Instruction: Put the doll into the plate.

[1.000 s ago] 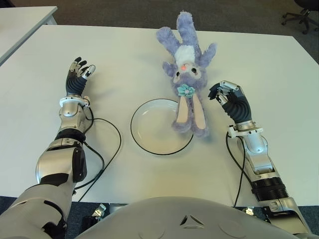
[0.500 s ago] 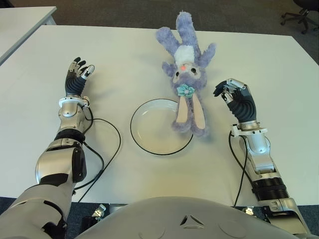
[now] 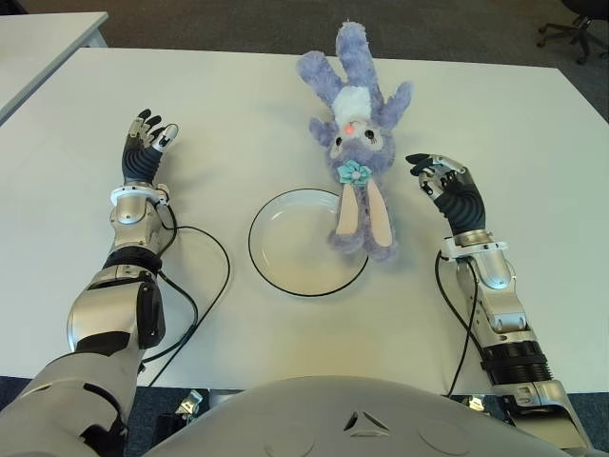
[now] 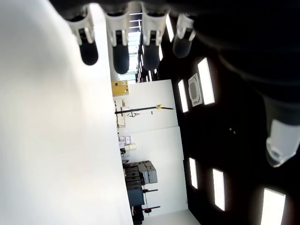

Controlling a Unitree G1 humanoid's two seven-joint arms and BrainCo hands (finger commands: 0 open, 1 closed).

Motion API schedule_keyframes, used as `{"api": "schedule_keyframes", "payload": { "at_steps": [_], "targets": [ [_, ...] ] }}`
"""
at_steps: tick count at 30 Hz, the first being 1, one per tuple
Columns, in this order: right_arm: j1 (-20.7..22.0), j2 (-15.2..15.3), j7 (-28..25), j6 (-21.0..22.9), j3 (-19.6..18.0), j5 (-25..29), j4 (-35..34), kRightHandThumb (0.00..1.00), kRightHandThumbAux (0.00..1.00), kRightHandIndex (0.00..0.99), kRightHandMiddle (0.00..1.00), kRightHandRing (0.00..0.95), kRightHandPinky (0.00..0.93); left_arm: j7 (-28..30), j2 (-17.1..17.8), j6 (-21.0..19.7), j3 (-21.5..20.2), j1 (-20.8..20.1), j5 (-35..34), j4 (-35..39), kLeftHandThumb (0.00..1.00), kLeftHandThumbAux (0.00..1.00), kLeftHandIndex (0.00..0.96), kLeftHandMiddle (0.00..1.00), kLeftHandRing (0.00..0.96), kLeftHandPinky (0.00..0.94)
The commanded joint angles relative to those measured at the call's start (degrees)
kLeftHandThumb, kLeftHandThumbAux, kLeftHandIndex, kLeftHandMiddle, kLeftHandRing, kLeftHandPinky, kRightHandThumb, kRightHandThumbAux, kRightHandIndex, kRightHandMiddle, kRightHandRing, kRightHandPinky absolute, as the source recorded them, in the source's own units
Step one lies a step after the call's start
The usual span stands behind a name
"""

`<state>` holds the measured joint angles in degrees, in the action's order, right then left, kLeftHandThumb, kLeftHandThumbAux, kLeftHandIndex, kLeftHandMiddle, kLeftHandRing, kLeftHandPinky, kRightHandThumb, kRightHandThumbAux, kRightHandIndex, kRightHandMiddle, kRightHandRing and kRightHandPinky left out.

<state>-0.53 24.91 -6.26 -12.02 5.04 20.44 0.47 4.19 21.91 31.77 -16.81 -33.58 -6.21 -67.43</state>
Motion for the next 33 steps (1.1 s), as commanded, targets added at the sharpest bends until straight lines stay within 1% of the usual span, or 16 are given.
{"api": "schedule_keyframes", "payload": {
  "at_steps": [1, 2, 4, 8, 12, 14, 16, 20, 27, 33],
  "targets": [
    [-15.68, -6.27, -5.3, 11.2, 5.98, 3.58, 3.95, 0.409, 0.615, 0.104, 0.134, 0.149, 0.174, 2.32, -1.49, -1.71, 0.14, 4.97, -0.2, -2.64, 0.0, 0.527, 0.0, 0.13, 0.134, 0.112],
    [-15.54, -5.91, -5.87, 12.03, 6.19, 3.38, 3.68, 0.408, 0.614, 0.102, 0.133, 0.149, 0.174, 2.27, -1.45, -1.7, 0.17, 4.95, -0.13, -2.64, 0.0, 0.527, 0.0, 0.13, 0.134, 0.112],
    [-15.48, -5.5, -6.65, 13.18, 6.58, 2.69, 3.43, 0.374, 0.624, 0.074, 0.103, 0.118, 0.146, 2.15, -1.41, -1.66, 0.26, 4.97, 0.04, -2.62, 0.0, 0.518, 0.0, 0.124, 0.127, 0.105],
    [-15.82, -4.93, -7.0, 15.74, 7.47, 1.4, 1.23, 0.346, 0.631, 0.045, 0.074, 0.097, 0.137, 2.32, -1.39, -1.69, 0.23, 5.01, 0.01, -2.62, 0.0, 0.514, 0.0, 0.123, 0.126, 0.1],
    [-15.77, -4.23, -8.17, 16.95, 8.1, 0.44, 0.51, 0.289, 0.615, 0.007, 0.042, 0.077, 0.144, 2.47, -1.32, -1.77, 0.19, 4.93, -0.02, -2.72, 0.0, 0.512, 0.0, 0.121, 0.123, 0.094],
    [-15.84, -4.11, -8.49, 17.3, 8.21, 0.23, 0.19, 0.282, 0.613, 0.004, 0.039, 0.076, 0.144, 2.45, -1.32, -1.75, 0.22, 4.93, 0.03, -2.71, 0.0, 0.511, 0.0, 0.12, 0.122, 0.094],
    [-15.82, -3.68, -9.34, 17.96, 8.58, 0.26, -0.26, 0.248, 0.596, 0.0, 0.028, 0.069, 0.153, 2.51, -1.28, -1.7, 0.31, 4.92, 0.13, -2.69, 0.0, 0.506, 0.0, 0.116, 0.118, 0.092],
    [-16.21, -3.61, -9.87, 19.3, 8.86, 0.7, -1.3, 0.244, 0.603, 0.0, 0.031, 0.072, 0.155, 2.69, -1.22, -1.7, 0.34, 4.95, 0.13, -2.68, 0.0, 0.503, 0.0, 0.116, 0.118, 0.091],
    [-17.34, -4.61, -9.32, 22.39, 9.33, 0.52, -3.83, 0.27, 0.651, 0.0, 0.045, 0.079, 0.137, 2.93, -1.31, -1.68, 0.22, 4.87, -0.04, -2.76, 0.0, 0.508, 0.0, 0.126, 0.129, 0.093],
    [-18.24, -5.27, -9.48, 22.95, 9.29, -0.36, -4.75, 0.275, 0.652, 0.005, 0.048, 0.083, 0.145, 2.93, -1.39, -1.63, 0.23, 4.87, 0.0, -2.81, 0.0, 0.512, 0.0, 0.126, 0.127, 0.089]
  ]
}}
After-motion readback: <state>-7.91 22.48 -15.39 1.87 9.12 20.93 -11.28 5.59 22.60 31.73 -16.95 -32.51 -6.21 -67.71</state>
